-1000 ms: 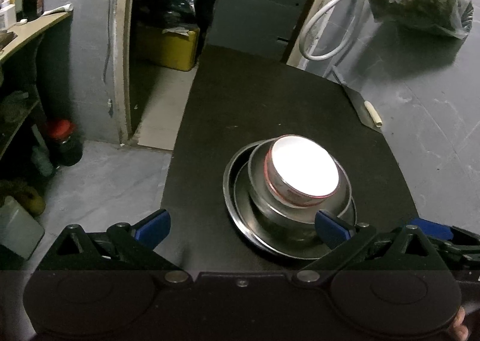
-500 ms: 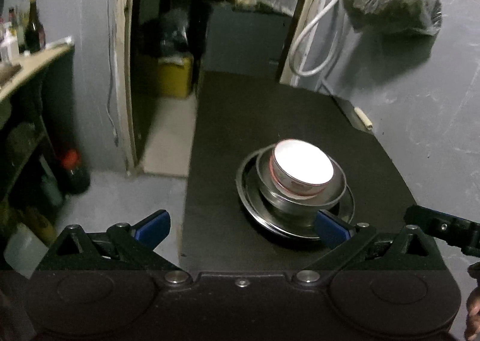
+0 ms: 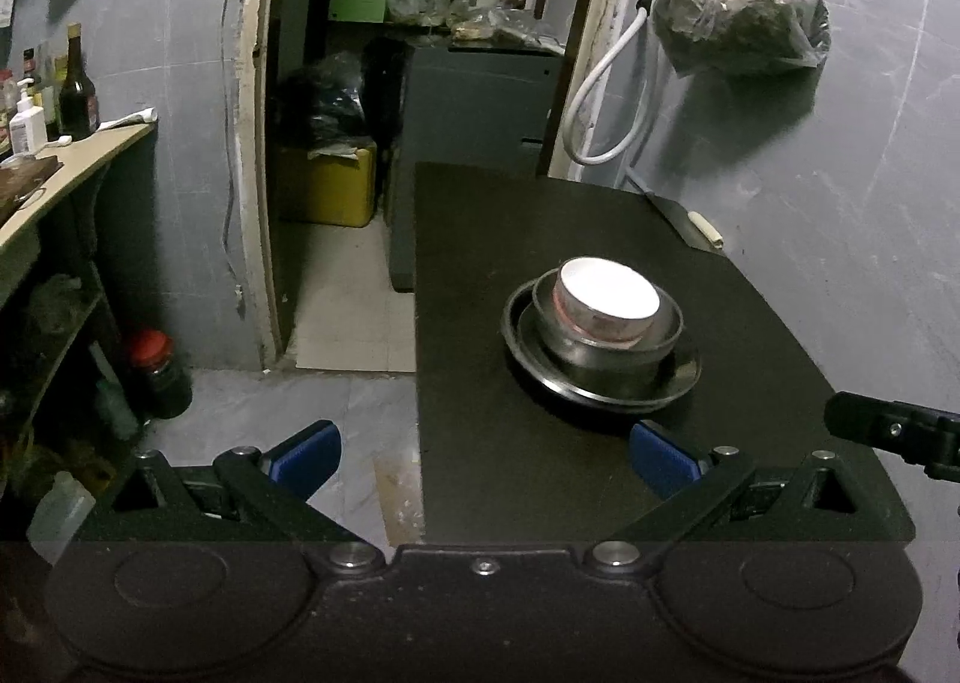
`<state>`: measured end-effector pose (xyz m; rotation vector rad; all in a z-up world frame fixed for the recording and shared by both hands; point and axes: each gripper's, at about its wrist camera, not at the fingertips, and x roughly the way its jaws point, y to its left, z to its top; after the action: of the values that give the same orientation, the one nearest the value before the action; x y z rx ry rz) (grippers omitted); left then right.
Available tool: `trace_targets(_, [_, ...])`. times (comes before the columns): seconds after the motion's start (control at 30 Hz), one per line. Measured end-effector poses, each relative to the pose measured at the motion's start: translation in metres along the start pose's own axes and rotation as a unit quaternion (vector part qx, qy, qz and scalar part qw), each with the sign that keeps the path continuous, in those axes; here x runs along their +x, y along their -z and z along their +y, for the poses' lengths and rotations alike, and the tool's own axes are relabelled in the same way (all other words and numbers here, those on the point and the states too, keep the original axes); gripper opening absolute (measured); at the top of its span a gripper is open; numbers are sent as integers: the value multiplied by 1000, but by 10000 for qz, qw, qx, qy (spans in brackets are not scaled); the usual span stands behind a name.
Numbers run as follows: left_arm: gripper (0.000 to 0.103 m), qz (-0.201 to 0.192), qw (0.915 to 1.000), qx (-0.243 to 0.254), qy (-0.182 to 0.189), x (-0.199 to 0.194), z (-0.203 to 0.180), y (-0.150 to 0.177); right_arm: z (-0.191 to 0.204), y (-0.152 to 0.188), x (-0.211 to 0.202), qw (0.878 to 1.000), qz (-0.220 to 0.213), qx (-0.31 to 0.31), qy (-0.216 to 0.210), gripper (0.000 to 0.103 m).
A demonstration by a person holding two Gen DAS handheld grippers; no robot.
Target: Organize plates and bowls
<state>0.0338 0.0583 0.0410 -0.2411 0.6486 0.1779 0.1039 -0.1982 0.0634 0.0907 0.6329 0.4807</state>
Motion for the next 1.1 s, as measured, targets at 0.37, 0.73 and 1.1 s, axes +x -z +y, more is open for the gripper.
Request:
trace_targets(0.37, [102,-193,9997,-27,149,-24,9,26,15,22,-27,9996,-24,-172,201,103])
trace_targets(0.73, [102,-268,9991,95,302,-37,1,37,13,31,-51,9983,-26,-311,489,103])
trace_targets(1.1, [102,-264,9985,329,341,-50,-4,44,6,41,-54,9987,89,-170,469,103])
